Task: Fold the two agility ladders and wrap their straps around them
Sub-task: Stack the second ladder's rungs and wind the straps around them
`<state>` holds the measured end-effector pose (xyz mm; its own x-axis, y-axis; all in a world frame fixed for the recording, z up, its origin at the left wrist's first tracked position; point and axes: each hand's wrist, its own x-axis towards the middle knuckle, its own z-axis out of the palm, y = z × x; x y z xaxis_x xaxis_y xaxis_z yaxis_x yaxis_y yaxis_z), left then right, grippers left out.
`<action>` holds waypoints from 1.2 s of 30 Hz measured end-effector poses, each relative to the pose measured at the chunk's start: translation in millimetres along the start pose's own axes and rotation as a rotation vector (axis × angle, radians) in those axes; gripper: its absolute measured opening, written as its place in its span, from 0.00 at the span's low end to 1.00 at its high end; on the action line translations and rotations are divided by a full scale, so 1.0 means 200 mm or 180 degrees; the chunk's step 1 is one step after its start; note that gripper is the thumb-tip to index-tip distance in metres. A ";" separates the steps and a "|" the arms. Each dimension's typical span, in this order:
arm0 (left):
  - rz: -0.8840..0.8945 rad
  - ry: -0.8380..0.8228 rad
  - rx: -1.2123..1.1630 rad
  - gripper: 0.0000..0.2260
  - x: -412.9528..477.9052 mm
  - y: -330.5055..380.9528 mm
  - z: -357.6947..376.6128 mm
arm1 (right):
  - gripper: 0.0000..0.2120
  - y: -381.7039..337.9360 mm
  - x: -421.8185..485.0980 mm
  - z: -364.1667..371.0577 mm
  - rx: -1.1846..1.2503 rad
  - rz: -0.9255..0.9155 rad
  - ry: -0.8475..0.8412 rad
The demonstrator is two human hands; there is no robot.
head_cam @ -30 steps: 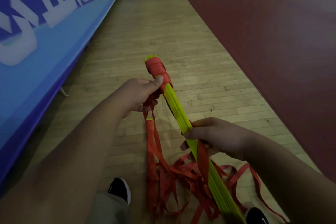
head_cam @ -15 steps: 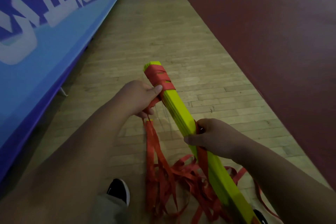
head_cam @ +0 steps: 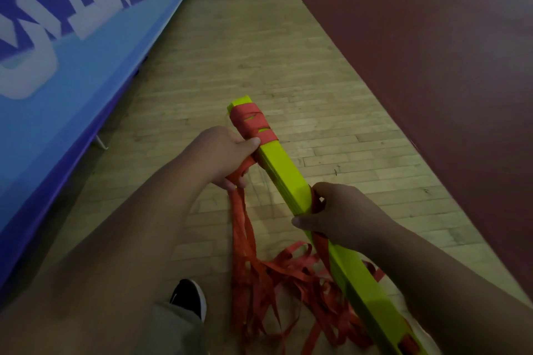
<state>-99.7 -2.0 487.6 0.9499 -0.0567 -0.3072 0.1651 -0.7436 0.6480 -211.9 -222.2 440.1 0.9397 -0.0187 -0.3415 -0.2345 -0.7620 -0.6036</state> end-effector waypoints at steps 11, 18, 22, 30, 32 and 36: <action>-0.0013 0.0175 -0.0362 0.22 -0.05 0.03 0.06 | 0.21 0.01 -0.01 0.03 -0.0031 -0.0154 0.0187; -0.0111 -0.0120 -0.0953 0.21 -0.06 0.02 0.05 | 0.23 0.02 0.00 0.03 0.0162 -0.0189 0.0259; -0.0117 -0.0159 -0.1009 0.22 -0.07 0.03 0.03 | 0.24 0.01 0.00 0.04 0.0120 -0.0186 0.0327; -0.0126 0.0129 -0.1173 0.26 -0.07 0.04 0.03 | 0.22 -0.01 0.02 0.06 0.0026 -0.0080 0.0358; -0.0036 0.0191 -0.1303 0.24 -0.07 0.05 0.02 | 0.18 -0.02 0.02 0.05 0.0024 -0.0014 0.0238; 0.0116 0.0189 -0.1484 0.23 -0.07 0.06 0.02 | 0.13 -0.03 0.02 0.02 0.0277 0.0060 -0.0092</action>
<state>-111.9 -13.7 497.2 0.9686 -0.0289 -0.2468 0.2200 -0.3624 0.9057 -208.8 -215.0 439.2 0.9276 -0.0128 -0.3732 -0.2740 -0.7025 -0.6569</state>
